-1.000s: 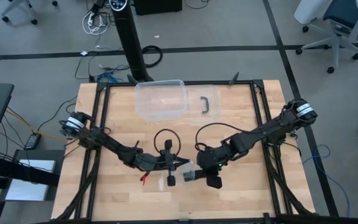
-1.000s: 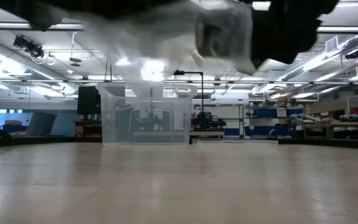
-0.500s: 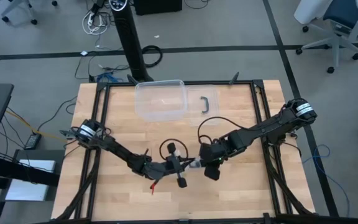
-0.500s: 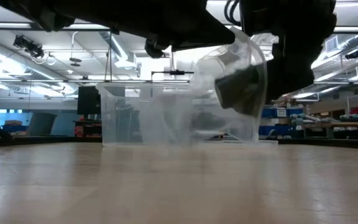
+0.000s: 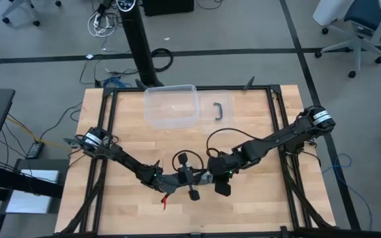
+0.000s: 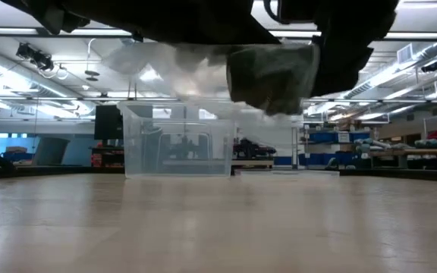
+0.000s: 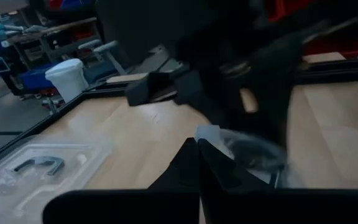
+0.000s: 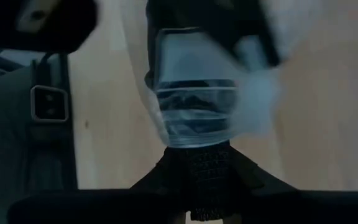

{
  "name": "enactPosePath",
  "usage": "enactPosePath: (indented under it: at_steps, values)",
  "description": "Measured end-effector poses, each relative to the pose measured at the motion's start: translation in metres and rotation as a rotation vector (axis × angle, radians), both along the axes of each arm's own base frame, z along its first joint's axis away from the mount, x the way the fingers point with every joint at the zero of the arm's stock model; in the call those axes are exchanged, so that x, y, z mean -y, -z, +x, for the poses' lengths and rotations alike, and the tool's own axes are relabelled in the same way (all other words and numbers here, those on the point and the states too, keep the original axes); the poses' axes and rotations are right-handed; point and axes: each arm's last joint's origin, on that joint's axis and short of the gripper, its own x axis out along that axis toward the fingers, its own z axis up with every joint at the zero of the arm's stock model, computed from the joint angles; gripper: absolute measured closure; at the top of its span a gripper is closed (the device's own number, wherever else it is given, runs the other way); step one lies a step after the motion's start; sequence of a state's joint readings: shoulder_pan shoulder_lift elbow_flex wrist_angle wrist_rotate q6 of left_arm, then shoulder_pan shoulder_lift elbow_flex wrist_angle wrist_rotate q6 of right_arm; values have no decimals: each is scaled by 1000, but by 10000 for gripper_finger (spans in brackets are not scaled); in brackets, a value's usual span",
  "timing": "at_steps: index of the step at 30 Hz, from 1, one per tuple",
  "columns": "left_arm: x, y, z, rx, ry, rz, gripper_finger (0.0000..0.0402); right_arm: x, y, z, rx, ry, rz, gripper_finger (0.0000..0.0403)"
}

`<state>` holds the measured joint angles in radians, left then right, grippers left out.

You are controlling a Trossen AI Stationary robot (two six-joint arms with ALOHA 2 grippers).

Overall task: Roll bandage
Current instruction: Put the rolled black bandage into the transparent zip bag

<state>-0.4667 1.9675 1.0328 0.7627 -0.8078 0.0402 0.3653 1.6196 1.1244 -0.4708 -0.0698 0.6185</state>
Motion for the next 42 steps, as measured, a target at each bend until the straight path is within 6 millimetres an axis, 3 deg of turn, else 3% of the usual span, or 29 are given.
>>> enactPosePath:
  at_steps: [8,13,24,31,35,42]
  values:
    - [0,0,0,5,3,-5,402,-4,-1,-2,14,-42,-32,180]
    - [0,-1,-2,39,28,-19,402,-7,-8,-7,41,-78,-34,129]
    - [-13,8,-34,282,142,-80,402,-11,-47,-30,210,-86,-112,140]
    - [-23,17,-54,335,140,-86,402,-16,-78,-73,314,7,-314,144]
    - [-27,21,-60,320,140,-69,402,-33,-64,-91,421,23,-372,161]
    - [-21,8,-62,350,169,-37,402,-39,2,-96,563,87,-261,205]
